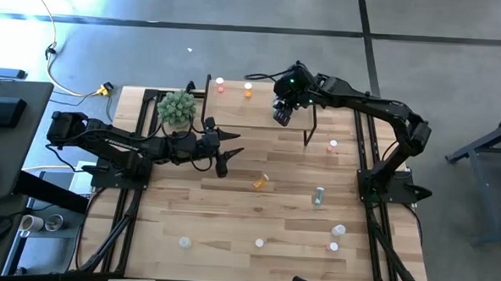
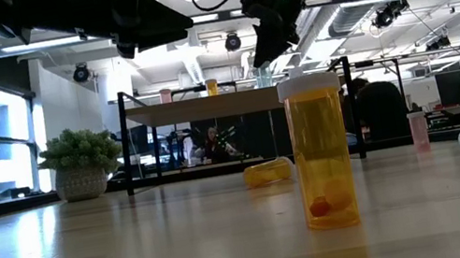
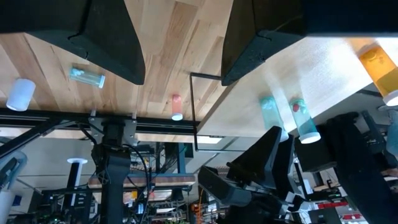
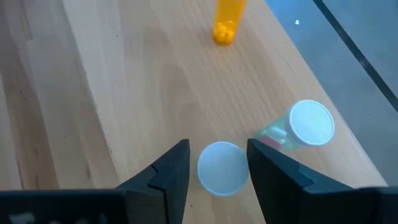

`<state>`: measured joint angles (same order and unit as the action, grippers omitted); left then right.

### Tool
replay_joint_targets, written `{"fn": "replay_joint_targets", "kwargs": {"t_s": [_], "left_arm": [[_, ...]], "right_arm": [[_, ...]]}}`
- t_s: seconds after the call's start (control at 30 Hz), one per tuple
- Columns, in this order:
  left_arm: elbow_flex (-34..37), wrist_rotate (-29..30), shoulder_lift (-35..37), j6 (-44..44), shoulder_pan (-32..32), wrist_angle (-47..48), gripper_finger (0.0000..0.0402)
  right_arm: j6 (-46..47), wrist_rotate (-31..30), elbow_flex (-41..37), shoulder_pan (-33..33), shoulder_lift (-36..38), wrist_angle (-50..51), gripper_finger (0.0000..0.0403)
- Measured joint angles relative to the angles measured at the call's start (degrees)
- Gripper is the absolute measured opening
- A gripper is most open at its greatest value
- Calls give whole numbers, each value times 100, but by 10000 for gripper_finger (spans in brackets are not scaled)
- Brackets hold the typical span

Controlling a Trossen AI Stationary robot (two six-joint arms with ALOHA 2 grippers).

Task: Pick and place medicine bottles onto shelf by color
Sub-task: Put the left blue pill bottle on the shelf aligned with the other blue pill bottle, then put the bottom orange pill bottle on the shelf aligned with the other orange pill bottle

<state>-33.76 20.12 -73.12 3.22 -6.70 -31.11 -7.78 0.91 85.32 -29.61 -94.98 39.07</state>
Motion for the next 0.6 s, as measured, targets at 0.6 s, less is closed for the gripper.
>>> {"fn": "replay_joint_targets", "kwargs": {"t_s": [0.6], "left_arm": [[0,0,0,2,2,0,200]], "right_arm": [[-10,0,12,0,28,-351,150]]}}
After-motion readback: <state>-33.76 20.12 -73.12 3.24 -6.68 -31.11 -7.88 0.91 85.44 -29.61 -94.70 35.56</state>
